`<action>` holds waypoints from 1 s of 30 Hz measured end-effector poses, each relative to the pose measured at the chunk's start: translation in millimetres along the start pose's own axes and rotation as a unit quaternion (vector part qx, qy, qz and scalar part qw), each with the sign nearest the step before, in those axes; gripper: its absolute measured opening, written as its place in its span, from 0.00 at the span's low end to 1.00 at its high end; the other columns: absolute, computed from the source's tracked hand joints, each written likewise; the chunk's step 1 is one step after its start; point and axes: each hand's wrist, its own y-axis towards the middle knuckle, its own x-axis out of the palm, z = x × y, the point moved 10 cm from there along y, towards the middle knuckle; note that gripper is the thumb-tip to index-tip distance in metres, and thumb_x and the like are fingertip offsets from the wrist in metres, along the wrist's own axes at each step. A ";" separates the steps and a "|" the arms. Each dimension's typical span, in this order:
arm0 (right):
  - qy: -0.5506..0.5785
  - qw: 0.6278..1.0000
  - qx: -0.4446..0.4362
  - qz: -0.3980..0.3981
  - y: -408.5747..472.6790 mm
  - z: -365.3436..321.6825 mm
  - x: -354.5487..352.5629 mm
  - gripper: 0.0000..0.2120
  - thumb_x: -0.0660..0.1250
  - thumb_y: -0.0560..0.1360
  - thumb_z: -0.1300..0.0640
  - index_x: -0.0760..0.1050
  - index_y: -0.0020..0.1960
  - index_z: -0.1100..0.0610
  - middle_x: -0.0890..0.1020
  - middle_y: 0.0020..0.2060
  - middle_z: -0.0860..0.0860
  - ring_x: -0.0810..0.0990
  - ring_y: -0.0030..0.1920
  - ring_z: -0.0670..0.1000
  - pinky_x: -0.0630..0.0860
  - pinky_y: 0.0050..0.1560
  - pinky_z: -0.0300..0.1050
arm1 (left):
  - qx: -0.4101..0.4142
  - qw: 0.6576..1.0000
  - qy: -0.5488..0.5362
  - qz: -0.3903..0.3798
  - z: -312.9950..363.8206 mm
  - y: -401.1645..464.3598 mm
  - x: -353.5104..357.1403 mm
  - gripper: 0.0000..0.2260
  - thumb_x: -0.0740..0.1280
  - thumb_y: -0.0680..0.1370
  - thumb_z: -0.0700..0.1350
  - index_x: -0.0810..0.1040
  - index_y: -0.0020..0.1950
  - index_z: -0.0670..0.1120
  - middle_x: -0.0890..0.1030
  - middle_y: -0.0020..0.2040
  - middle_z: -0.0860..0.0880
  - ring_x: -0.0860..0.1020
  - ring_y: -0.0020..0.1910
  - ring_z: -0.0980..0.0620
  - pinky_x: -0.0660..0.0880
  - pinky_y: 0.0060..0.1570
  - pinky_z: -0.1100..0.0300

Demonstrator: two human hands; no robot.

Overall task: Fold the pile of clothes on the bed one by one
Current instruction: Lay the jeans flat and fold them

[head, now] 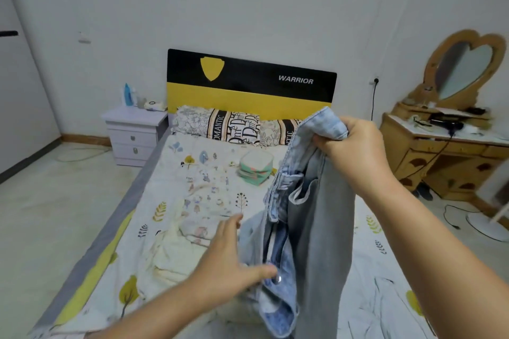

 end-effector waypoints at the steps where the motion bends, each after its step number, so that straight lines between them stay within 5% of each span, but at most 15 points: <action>1: -0.002 1.000 0.001 0.005 2.7 -1.6 -2.1 0.11 0.69 0.72 0.60 0.74 0.37 0.68 0.73 0.30 0.58 0.69 0.35 0.49 0.66 0.34 0.45 | -0.019 1.000 0.012 0.003 -10.1 -2.8 13.2 0.51 0.68 0.57 0.69 0.49 0.73 0.56 0.57 0.68 0.59 0.60 0.69 0.56 0.61 0.69 0.57; 4: 0.000 1.000 0.012 0.006 8.2 1.4 -9.8 0.09 0.69 0.72 0.60 0.75 0.34 0.62 0.72 0.29 0.51 0.68 0.33 0.47 0.64 0.33 0.43 | -0.018 0.998 0.042 0.031 -23.1 2.9 20.6 0.32 0.69 0.67 0.52 0.60 0.68 0.50 0.66 0.62 0.53 0.69 0.60 0.53 0.69 0.56 0.61; 7: 0.023 0.999 0.042 -0.001 9.4 23.2 -23.3 0.08 0.69 0.72 0.63 0.76 0.40 0.68 0.74 0.33 0.55 0.70 0.36 0.48 0.67 0.35 0.42 | -0.003 0.994 0.072 0.078 -25.4 18.5 -11.3 0.15 0.65 0.71 0.38 0.73 0.57 0.47 0.77 0.52 0.48 0.76 0.50 0.48 0.71 0.47 0.59; 10: 0.057 0.993 0.101 0.004 0.7 60.2 -42.6 0.02 0.67 0.71 0.67 0.76 0.41 0.62 0.78 0.36 0.57 0.75 0.37 0.51 0.73 0.39 0.42 | 0.000 0.994 0.042 0.105 -30.2 34.0 -56.7 0.08 0.60 0.75 0.34 0.77 0.50 0.41 0.81 0.46 0.42 0.78 0.47 0.44 0.68 0.41 0.60; 14: 0.083 0.974 0.209 -0.002 -22.6 122.8 -53.4 0.08 0.70 0.70 0.65 0.77 0.49 0.63 0.81 0.39 0.55 0.79 0.39 0.53 0.76 0.43 0.47 | -0.022 0.994 -0.082 0.074 -19.4 50.5 -89.2 0.10 0.57 0.78 0.37 0.74 0.39 0.40 0.76 0.35 0.44 0.72 0.34 0.50 0.67 0.32 0.62; 18: 0.137 0.938 0.318 -0.013 -57.2 174.2 -43.4 0.09 0.71 0.71 0.63 0.75 0.50 0.63 0.81 0.41 0.58 0.80 0.40 0.56 0.78 0.41 0.49 | 0.023 0.962 -0.271 -0.033 14.0 54.4 -86.1 0.06 0.66 0.75 0.45 0.76 0.45 0.42 0.82 0.44 0.42 0.80 0.40 0.47 0.75 0.42 0.60; 21: 0.175 0.917 0.357 -0.001 -76.6 195.7 -42.3 0.07 0.71 0.71 0.64 0.74 0.46 0.61 0.81 0.39 0.58 0.81 0.37 0.55 0.75 0.34 0.44 | 0.043 0.946 -0.254 -0.195 32.0 51.0 -74.5 0.35 0.79 0.59 0.47 0.71 0.63 0.44 0.78 0.50 0.36 0.77 0.51 0.40 0.72 0.54 0.49; 23: 0.180 0.913 0.365 0.009 -84.8 204.1 -46.2 0.06 0.71 0.71 0.64 0.73 0.44 0.60 0.81 0.38 0.57 0.81 0.36 0.55 0.75 0.32 0.43 | 0.053 0.949 -0.188 -0.249 28.9 45.8 -65.6 0.34 0.78 0.62 0.40 0.66 0.63 0.47 0.76 0.48 0.41 0.74 0.48 0.44 0.70 0.50 0.51; 26: 0.172 0.918 0.357 0.015 -92.2 208.7 -50.9 0.08 0.72 0.70 0.63 0.74 0.44 0.62 0.81 0.36 0.58 0.81 0.33 0.53 0.77 0.30 0.44 | 0.068 0.967 -0.165 -0.179 31.2 51.6 -67.8 0.13 0.67 0.74 0.32 0.69 0.54 0.42 0.82 0.44 0.43 0.81 0.41 0.50 0.78 0.35 0.59; 28: 0.158 0.927 0.338 0.023 -94.5 206.5 -55.5 0.10 0.73 0.69 0.63 0.75 0.46 0.66 0.81 0.37 0.61 0.81 0.34 0.56 0.79 0.37 0.49 | 0.096 0.980 -0.148 -0.092 33.9 60.0 -79.2 0.05 0.63 0.77 0.35 0.72 0.52 0.38 0.80 0.48 0.37 0.81 0.46 0.45 0.79 0.47 0.49; 30: 0.156 0.938 0.308 0.038 -94.6 198.4 -61.1 0.14 0.73 0.69 0.62 0.74 0.47 0.71 0.80 0.38 0.66 0.81 0.36 0.58 0.78 0.40 0.52 | 0.113 0.984 -0.136 -0.023 38.8 64.6 -90.2 0.06 0.62 0.78 0.37 0.73 0.52 0.35 0.79 0.49 0.34 0.79 0.47 0.41 0.73 0.54 0.42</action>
